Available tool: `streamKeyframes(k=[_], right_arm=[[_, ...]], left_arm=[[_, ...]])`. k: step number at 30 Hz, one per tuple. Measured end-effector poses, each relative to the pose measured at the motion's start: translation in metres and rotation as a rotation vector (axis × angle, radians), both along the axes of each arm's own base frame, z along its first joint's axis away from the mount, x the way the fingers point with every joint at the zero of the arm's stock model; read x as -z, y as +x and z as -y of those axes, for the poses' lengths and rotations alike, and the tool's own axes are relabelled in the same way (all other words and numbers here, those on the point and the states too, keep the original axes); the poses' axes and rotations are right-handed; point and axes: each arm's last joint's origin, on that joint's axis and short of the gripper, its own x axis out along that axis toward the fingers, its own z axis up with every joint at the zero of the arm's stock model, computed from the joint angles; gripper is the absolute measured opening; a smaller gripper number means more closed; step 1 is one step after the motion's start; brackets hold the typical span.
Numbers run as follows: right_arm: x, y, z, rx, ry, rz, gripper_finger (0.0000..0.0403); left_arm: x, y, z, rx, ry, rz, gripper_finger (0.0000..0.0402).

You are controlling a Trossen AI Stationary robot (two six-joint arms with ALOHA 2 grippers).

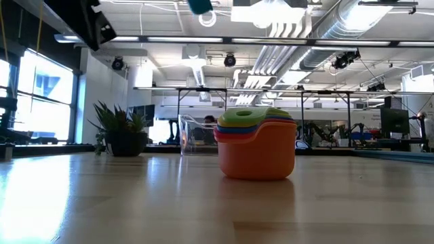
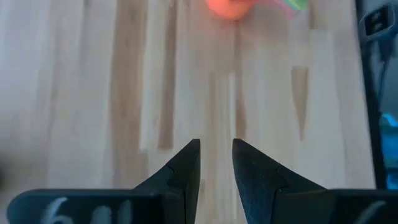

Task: Nest measuring cups in basket
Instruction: Stack the light blue measuring cup into the green measuring cup

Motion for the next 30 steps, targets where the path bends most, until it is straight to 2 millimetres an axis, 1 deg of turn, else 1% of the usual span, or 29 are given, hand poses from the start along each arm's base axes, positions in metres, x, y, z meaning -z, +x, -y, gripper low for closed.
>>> streamKeyframes(k=[2, 4, 6, 8, 11, 20, 26, 30], right_arm=[[-0.005, 0.001, 0.001, -0.003, -0.014, -0.053, 0.0], [-0.008, 0.006, 0.0, -0.006, 0.009, -0.077, 0.0], [-0.005, 0.008, 0.0, -0.006, 0.028, -0.145, 0.0], [-0.001, 0.013, 0.0, -0.009, 0.066, -0.177, 0.0], [0.011, 0.018, -0.003, -0.004, 0.127, -0.252, 0.0], [0.06, 0.031, -0.015, 0.018, 0.319, -0.456, 0.0], [0.077, 0.033, -0.02, 0.018, 0.367, -0.545, 0.0], [0.082, 0.029, -0.02, 0.046, 0.37, -0.598, 0.0]], left_arm=[[-0.003, -0.002, -0.003, -0.018, 0.012, 0.014, 0.0085], [-0.004, -0.007, -0.006, -0.034, 0.026, 0.007, 0.0085], [-0.005, -0.007, -0.008, -0.041, 0.031, 0.013, 0.0085], [-0.005, -0.009, -0.01, -0.05, 0.035, 0.008, 0.0085], [-0.006, -0.009, -0.011, -0.061, 0.035, 0.014, 0.0085], [-0.005, -0.01, -0.013, -0.066, 0.036, -0.001, 0.0085], [-0.005, -0.01, -0.012, -0.066, 0.036, -0.001, 0.0085], [-0.005, -0.01, -0.012, -0.066, 0.036, -0.001, 0.0085]])
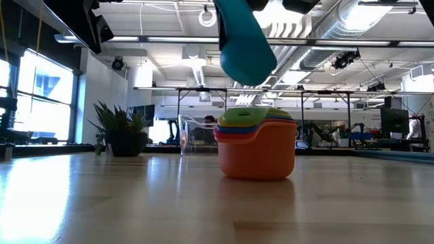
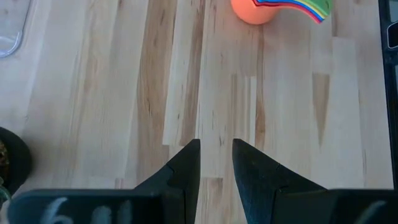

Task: Nest measuring cups in basket
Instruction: Stack the light blue measuring cup into the green measuring cup

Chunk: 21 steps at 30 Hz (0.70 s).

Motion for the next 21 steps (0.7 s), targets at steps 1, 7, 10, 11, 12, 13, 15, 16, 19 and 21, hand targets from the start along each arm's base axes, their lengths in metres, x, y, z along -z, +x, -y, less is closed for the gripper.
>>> streamKeyframes(k=[1, 7, 10, 11, 12, 13, 15, 16, 19, 21], right_arm=[[0.001, -0.001, 0.0, 0.002, -0.006, -0.009, 0.0], [0.012, 0.001, 0.0, -0.004, -0.026, -0.054, 0.0], [0.022, 0.005, -0.002, -0.027, -0.034, -0.064, 0.0], [0.026, 0.007, -0.002, -0.027, -0.037, -0.074, 0.0], [0.028, 0.007, -0.002, -0.028, -0.035, -0.081, 0.0], [0.032, 0.008, -0.003, -0.029, -0.035, -0.09, 0.0], [0.036, 0.009, -0.004, -0.037, -0.034, -0.102, 0.0], [0.038, 0.01, -0.004, -0.039, -0.035, -0.104, 0.0], [0.04, 0.01, -0.004, -0.051, -0.038, -0.113, 0.0], [0.041, 0.011, -0.004, -0.053, -0.04, -0.119, 0.0]], left_arm=[[0.0, 0.0, 0.0, 0.0, 0.0, 0.0, 0.0085], [0.0, 0.0, 0.0, 0.0, 0.0, 0.0, 0.0085], [0.0, 0.0, 0.0, 0.0, 0.0, 0.001, 0.0085], [0.0, 0.0, 0.0, 0.0, 0.0, 0.001, 0.0085], [0.0, 0.0, 0.0, 0.0, 0.0, 0.002, 0.0085], [0.0, 0.0, 0.0, 0.0, -0.001, 0.003, 0.0085], [0.0, 0.0, 0.0, 0.0, -0.001, 0.004, 0.0085], [0.0, 0.0, 0.0, 0.0, -0.001, 0.004, 0.0085], [0.0, 0.0, 0.0, 0.0, -0.001, 0.004, 0.0085], [0.0, 0.0, 0.0, 0.001, -0.001, 0.005, 0.0085]])
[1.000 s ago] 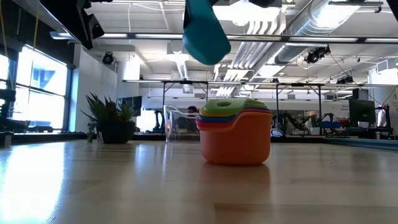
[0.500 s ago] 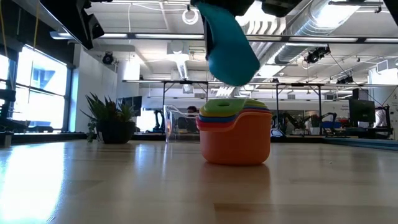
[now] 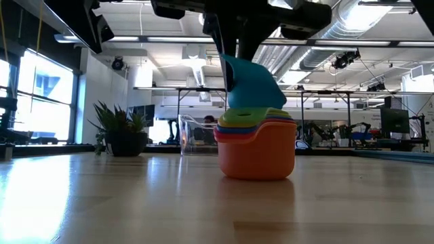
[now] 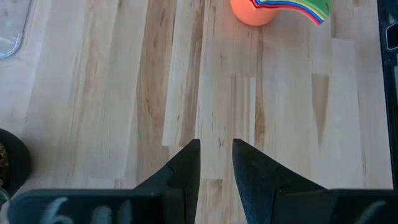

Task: Nest measuring cups in basket
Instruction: Stack the light blue measuring cup into the green measuring cup, then stack the dark blue measuring cup into the light blue measuring cup

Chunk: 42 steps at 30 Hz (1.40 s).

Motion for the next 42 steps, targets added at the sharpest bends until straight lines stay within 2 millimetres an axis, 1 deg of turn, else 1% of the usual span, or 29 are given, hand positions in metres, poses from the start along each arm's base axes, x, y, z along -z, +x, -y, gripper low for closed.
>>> streamKeyframes(k=[7, 17, 20, 24, 29, 32, 34, 38, 42], right_arm=[[0.004, 0.001, 0.0, -0.005, 0.01, -0.021, 0.0002], [0.004, 0.002, 0.0, -0.012, 0.012, -0.014, 0.0063], [0.004, 0.001, 0.0, -0.011, 0.012, -0.015, 0.0072], [0.004, 0.001, 0.0, -0.011, 0.016, -0.017, 0.0073], [-0.006, -0.001, 0.001, -0.028, 0.011, -0.021, 0.0073], [-0.016, -0.004, 0.003, -0.06, -0.017, -0.031, 0.0073], [-0.024, -0.007, 0.003, -0.082, -0.048, -0.04, 0.0073], [-0.032, -0.016, 0.005, -0.12, -0.098, -0.067, 0.0073], [-0.037, -0.017, 0.005, -0.214, -0.135, -0.057, 0.0073]], left_arm=[[0.0, 0.0, 0.0, 0.0, 0.0, 0.0, 0.0085], [0.0, 0.0, 0.0, 0.007, 0.004, 0.001, 0.0085], [0.0, 0.0, 0.0, 0.007, 0.005, 0.001, 0.0085], [0.0, 0.0, 0.0, 0.007, 0.004, 0.0, 0.0085], [0.0, 0.0, 0.0, -0.006, -0.004, -0.001, 0.0085], [0.0, 0.0, 0.0, -0.006, -0.004, -0.001, 0.0085], [0.0, 0.0, 0.0, -0.006, -0.004, -0.001, 0.0085], [0.0, 0.0, 0.0, -0.008, -0.005, -0.003, 0.0085], [0.001, -0.002, 0.0, -0.018, -0.008, -0.021, 0.0085]])
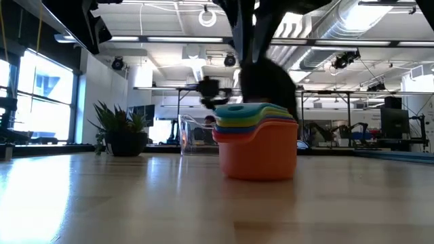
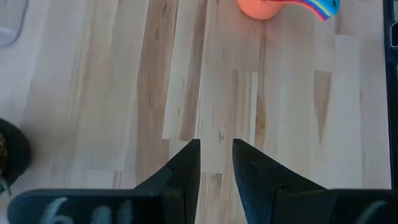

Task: Nest measuring cups in basket
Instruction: Stack the dark blue measuring cup into the light blue measuring cup

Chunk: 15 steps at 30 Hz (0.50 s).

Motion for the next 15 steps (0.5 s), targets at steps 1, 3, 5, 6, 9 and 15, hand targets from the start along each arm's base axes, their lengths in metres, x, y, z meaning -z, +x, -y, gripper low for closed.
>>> streamKeyframes(k=[1, 3, 5, 6, 9, 15], right_arm=[[-0.0001, 0.0, 0.0003, -0.019, -0.012, -0.002, 0.0073], [-0.0001, 0.0002, 0.0005, -0.068, -0.027, -0.006, 0.0073], [-0.0001, 0.0002, 0.0006, -0.116, -0.033, -0.017, 0.0073], [-0.0002, 0.0002, 0.0008, -0.138, -0.038, -0.021, 0.0073], [-0.0005, 0.0004, 0.0016, -0.2, -0.072, -0.027, 0.0073], [-0.0053, -0.0008, 0.0037, -0.317, -0.128, -0.035, 0.0073]], left_arm=[[0.0002, -0.0004, -0.0001, -0.01, -0.002, -0.005, 0.0085], [0.0008, -0.0012, -0.0007, -0.028, 0.005, -0.016, 0.0085], [0.0013, -0.002, -0.0012, -0.045, 0.013, -0.024, 0.0085], [0.0017, -0.0026, -0.0014, -0.05, 0.018, -0.031, 0.0085], [0.0029, -0.0048, -0.002, -0.058, 0.029, -0.057, 0.0085], [0.0043, -0.0076, -0.0027, -0.064, 0.044, -0.087, 0.0085]])
